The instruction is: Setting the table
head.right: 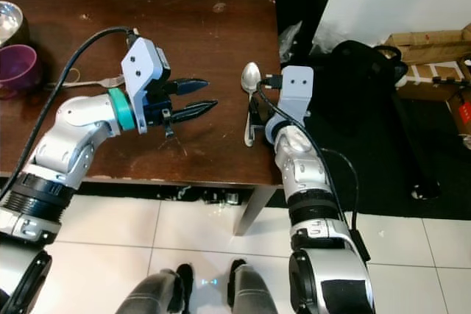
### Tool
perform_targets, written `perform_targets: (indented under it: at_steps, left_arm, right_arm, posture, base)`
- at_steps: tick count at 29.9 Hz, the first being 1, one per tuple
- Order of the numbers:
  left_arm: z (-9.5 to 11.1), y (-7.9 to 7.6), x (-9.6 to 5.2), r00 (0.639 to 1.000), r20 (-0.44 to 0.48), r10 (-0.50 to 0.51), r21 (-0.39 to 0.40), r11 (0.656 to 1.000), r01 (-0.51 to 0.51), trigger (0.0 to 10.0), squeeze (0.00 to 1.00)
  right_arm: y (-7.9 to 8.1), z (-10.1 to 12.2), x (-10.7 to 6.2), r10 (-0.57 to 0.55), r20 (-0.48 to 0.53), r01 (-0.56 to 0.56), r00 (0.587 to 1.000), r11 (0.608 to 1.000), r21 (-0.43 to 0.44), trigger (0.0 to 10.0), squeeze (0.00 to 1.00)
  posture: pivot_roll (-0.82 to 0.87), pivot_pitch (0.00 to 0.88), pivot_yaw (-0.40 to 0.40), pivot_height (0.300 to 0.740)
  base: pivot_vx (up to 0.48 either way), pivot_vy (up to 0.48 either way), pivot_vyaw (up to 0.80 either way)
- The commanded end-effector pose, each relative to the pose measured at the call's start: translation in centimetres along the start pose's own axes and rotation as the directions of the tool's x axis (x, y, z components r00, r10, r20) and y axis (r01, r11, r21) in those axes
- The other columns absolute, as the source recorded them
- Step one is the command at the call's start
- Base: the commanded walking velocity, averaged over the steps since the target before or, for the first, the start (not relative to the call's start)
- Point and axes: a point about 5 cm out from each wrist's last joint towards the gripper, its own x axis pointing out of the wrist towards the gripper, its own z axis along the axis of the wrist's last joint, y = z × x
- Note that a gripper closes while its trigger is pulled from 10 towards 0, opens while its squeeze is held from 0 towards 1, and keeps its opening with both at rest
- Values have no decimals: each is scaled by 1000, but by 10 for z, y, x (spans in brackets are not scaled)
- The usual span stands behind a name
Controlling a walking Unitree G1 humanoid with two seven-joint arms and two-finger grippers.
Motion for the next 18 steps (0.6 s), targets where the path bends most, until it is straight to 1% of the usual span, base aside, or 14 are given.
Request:
perform_targets:
  at_steps: [1, 8, 9, 10, 11, 12, 14, 16, 17, 18]
  left_arm:
    - [-6, -3, -4, 1000, -16, 7, -12, 1000, -7, 10000, 0]
    - [-9, -3, -7, 1000, -20, 23, -21, 999, -23, 10000, 0]
    - [-11, -3, -9, 999, -22, 34, -25, 999, -34, 10000, 0]
    - [-11, -3, -9, 999, -22, 34, -25, 999, -34, 10000, 0]
    - [-12, -3, -9, 999, -22, 37, -26, 999, -37, 10000, 0]
    - [-12, -3, -9, 999, -22, 37, -26, 999, -37, 10000, 0]
    - [-14, -4, -10, 999, -22, 46, -30, 998, -47, 10000, 0]
    - [-14, -4, -10, 999, -22, 46, -30, 998, -47, 10000, 0]
    - [-14, -5, -10, 998, -22, 52, -34, 998, -53, 10000, 0]
    - [-14, -5, -10, 998, -22, 52, -34, 998, -53, 10000, 0]
  right_arm:
    - [5, -22, -1, 1, -79, -4, 997, 999, -37, 10000, 0]
    - [7, -22, 0, 7, -76, -12, 997, 998, -59, 10000, 0]
    - [8, -20, 1, 14, -75, -20, 997, 997, -78, 10000, 0]
    - [8, -20, 1, 14, -75, -20, 997, 997, -78, 10000, 0]
    - [9, -19, 2, 18, -74, -26, 997, 994, -105, 10000, 0]
    - [9, -19, 2, 18, -74, -26, 997, 994, -105, 10000, 0]
    - [9, -12, 3, 25, -44, -29, 999, 994, -103, 10000, 0]
    - [9, -12, 3, 25, -44, -29, 999, 994, -103, 10000, 0]
    - [8, -8, 4, 28, -18, -30, 999, 993, -111, 10000, 0]
    - [8, -8, 4, 28, -18, -30, 999, 993, -111, 10000, 0]
  posture:
    - [50, 207, 86, 740]
    - [59, 207, 78, 740]
    - [59, 207, 75, 740]
    - [59, 207, 75, 740]
    - [59, 206, 69, 740]
    - [59, 206, 69, 740]
    - [60, 206, 67, 740]
    - [60, 206, 67, 740]
    - [52, 202, 65, 740]
    - [52, 202, 65, 740]
  base:
    - [0, 0, 0]
    - [0, 0, 0]
    - [0, 0, 0]
    - [0, 0, 0]
    - [0, 0, 0]
    - [0, 0, 0]
    - [0, 0, 0]
    - [0, 0, 0]
    - [0, 0, 0]
    - [0, 0, 0]
